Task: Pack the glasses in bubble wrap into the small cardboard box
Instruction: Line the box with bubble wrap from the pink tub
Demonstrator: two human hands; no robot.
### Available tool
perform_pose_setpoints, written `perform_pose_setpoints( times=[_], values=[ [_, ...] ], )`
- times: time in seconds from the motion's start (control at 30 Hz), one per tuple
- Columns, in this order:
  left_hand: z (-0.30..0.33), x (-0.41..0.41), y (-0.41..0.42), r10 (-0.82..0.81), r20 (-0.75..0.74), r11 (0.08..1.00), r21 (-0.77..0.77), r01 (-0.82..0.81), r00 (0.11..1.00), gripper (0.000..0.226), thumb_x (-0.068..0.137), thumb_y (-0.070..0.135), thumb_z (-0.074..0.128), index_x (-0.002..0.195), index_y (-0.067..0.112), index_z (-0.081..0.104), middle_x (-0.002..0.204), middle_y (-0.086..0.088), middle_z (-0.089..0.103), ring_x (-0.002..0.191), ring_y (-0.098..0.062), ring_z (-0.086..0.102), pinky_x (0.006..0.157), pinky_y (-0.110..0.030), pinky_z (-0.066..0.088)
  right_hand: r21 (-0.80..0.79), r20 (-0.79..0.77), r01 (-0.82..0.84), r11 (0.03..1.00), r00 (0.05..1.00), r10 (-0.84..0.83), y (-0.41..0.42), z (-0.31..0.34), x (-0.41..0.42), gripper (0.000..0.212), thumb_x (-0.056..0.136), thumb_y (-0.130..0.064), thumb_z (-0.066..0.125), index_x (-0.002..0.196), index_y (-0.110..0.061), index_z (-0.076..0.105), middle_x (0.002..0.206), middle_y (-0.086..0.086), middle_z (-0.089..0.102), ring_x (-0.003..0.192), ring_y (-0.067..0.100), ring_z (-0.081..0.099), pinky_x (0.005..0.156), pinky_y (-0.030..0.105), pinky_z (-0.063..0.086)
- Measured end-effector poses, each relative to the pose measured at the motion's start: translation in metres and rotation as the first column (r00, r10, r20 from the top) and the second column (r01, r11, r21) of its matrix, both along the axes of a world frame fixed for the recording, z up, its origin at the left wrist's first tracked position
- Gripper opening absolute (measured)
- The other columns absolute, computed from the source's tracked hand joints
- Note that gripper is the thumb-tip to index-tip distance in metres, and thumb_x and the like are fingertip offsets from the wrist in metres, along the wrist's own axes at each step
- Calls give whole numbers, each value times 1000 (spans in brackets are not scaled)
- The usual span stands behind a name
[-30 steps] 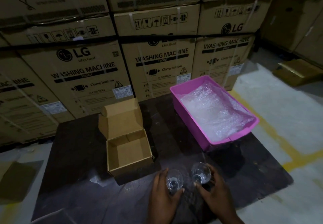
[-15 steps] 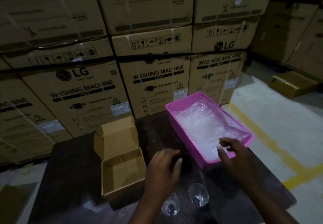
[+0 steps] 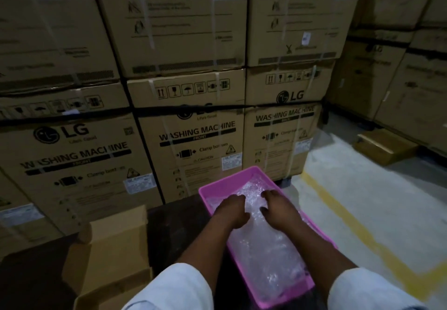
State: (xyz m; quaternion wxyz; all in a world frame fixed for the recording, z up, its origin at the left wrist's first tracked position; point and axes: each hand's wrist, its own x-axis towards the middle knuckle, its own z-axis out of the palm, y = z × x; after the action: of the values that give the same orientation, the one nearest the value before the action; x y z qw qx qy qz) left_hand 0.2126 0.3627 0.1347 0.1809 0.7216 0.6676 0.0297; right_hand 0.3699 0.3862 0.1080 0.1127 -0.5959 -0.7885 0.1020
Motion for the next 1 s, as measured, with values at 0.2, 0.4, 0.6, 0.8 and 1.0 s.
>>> perform_pose_setpoints(
  times=[0.2, 0.4, 0.6, 0.8, 1.0],
  values=[
    [-36, 1, 15, 6, -184, 991, -131, -30, 983, 38, 89, 26, 57, 124, 13, 53, 128, -11, 56, 115, -29, 56, 92, -39, 47, -93, 146, -15, 996, 989, 29, 18, -20, -9, 53, 88, -32, 58, 137, -21, 41, 132, 7, 53, 117, 28, 54, 98, 39, 45],
    [-41, 1, 23, 57, -146, 998, 26, -53, 988, 29, 86, 17, 59, 115, 17, 64, 120, -6, 64, 112, -26, 59, 95, -37, 46, -202, 169, 13, 979, 985, 22, 22, -28, -14, 50, 89, -20, 55, 138, -25, 43, 131, 4, 57, 116, 23, 57, 96, 33, 47],
    [-15, -10, 28, 41, 318, 998, 34, -54, 947, 8, 83, 21, 64, 90, 20, 60, 106, -4, 67, 97, -23, 61, 83, -31, 48, -5, 83, -51, 999, 995, 51, 29, -14, -17, 22, 84, -32, 55, 99, -20, 65, 104, 6, 64, 94, 25, 60, 83, 37, 51],
    [39, -50, 20, 39, 635, 998, 5, -55, 772, 24, 79, 6, 74, 95, 16, 59, 98, -2, 64, 78, -15, 66, 63, -22, 55, -101, -337, -23, 995, 942, -13, 22, 48, -6, 21, 81, -26, 60, 70, -21, 43, 72, -1, 55, 71, 20, 54, 59, 26, 39],
    [105, -86, -1, 66, 853, 989, 13, -147, 518, 12, 85, 4, 68, 92, 10, 62, 84, -5, 68, 72, -12, 65, 61, -17, 53, -218, -832, -172, 961, 548, -91, 0, 128, 6, 28, 84, -4, 66, 107, -18, 57, 103, 10, 63, 92, 24, 63, 78, 36, 56]
  ],
)
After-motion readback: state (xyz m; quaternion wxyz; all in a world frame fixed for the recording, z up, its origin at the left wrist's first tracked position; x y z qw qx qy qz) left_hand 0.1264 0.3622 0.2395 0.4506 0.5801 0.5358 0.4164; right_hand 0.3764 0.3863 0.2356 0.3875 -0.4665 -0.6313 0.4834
